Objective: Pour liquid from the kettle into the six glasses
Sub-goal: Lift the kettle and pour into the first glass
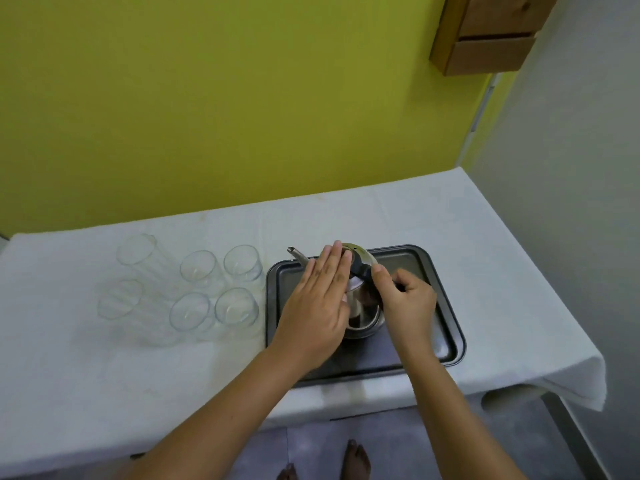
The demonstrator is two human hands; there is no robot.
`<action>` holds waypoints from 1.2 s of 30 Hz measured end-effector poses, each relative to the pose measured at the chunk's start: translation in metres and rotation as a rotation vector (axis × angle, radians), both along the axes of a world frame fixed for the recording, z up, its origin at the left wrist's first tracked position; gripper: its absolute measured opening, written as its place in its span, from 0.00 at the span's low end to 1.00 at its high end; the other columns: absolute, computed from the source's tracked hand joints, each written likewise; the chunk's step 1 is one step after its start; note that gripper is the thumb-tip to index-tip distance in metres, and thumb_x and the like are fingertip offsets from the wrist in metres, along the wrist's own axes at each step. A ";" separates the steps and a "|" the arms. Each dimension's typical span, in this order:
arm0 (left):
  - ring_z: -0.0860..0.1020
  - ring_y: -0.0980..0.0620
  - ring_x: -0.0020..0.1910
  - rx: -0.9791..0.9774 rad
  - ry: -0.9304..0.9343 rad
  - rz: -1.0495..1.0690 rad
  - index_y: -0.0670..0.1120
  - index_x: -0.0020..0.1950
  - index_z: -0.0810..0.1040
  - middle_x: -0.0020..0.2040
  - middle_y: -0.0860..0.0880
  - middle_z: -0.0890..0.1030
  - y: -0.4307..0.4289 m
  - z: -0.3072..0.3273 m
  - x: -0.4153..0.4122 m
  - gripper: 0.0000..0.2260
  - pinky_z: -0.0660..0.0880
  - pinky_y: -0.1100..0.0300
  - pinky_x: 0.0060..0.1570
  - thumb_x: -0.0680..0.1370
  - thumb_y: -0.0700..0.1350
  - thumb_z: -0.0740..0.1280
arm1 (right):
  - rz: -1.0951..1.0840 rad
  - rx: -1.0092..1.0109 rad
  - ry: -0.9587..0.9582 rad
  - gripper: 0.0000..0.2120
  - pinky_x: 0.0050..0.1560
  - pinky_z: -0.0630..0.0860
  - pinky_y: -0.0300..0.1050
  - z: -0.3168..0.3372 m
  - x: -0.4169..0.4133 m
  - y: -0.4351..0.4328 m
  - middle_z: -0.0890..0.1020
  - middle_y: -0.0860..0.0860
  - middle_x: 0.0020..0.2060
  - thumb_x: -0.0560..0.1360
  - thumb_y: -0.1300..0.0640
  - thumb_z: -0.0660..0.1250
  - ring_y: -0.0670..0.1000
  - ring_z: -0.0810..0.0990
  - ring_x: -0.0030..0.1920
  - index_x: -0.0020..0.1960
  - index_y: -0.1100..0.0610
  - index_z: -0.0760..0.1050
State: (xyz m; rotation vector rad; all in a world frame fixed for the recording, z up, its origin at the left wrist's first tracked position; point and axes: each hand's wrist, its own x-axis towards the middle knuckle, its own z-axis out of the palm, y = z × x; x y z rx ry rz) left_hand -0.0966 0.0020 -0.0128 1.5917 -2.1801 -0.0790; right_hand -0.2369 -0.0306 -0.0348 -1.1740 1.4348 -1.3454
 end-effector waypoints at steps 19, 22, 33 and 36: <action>0.54 0.45 0.75 -0.168 0.058 0.335 0.39 0.74 0.57 0.76 0.40 0.55 -0.007 0.087 0.102 0.27 0.46 0.50 0.72 0.77 0.47 0.45 | 0.310 -0.011 -0.156 0.18 0.25 0.60 0.37 0.098 0.130 -0.044 0.66 0.48 0.21 0.75 0.54 0.69 0.45 0.62 0.22 0.30 0.59 0.69; 0.52 0.46 0.76 -0.150 0.088 0.344 0.40 0.75 0.55 0.77 0.41 0.53 -0.005 0.085 0.125 0.27 0.45 0.51 0.73 0.76 0.48 0.44 | 0.342 0.000 -0.125 0.18 0.27 0.59 0.39 0.103 0.152 -0.043 0.66 0.52 0.25 0.72 0.50 0.70 0.47 0.62 0.24 0.30 0.58 0.67; 0.48 0.46 0.76 -0.103 0.297 0.349 0.40 0.75 0.51 0.77 0.41 0.48 0.003 0.065 0.170 0.28 0.44 0.52 0.72 0.78 0.51 0.43 | 0.412 -0.011 0.101 0.33 0.34 0.60 0.48 0.111 0.196 -0.047 0.65 0.55 0.29 0.64 0.41 0.70 0.52 0.62 0.31 0.40 0.74 0.71; 0.48 0.46 0.76 -0.091 0.317 0.326 0.40 0.75 0.50 0.77 0.41 0.48 0.002 0.058 0.176 0.27 0.45 0.50 0.73 0.78 0.50 0.45 | 0.398 -0.022 0.162 0.35 0.33 0.60 0.48 0.113 0.200 -0.045 0.65 0.56 0.29 0.63 0.40 0.70 0.52 0.62 0.30 0.40 0.75 0.70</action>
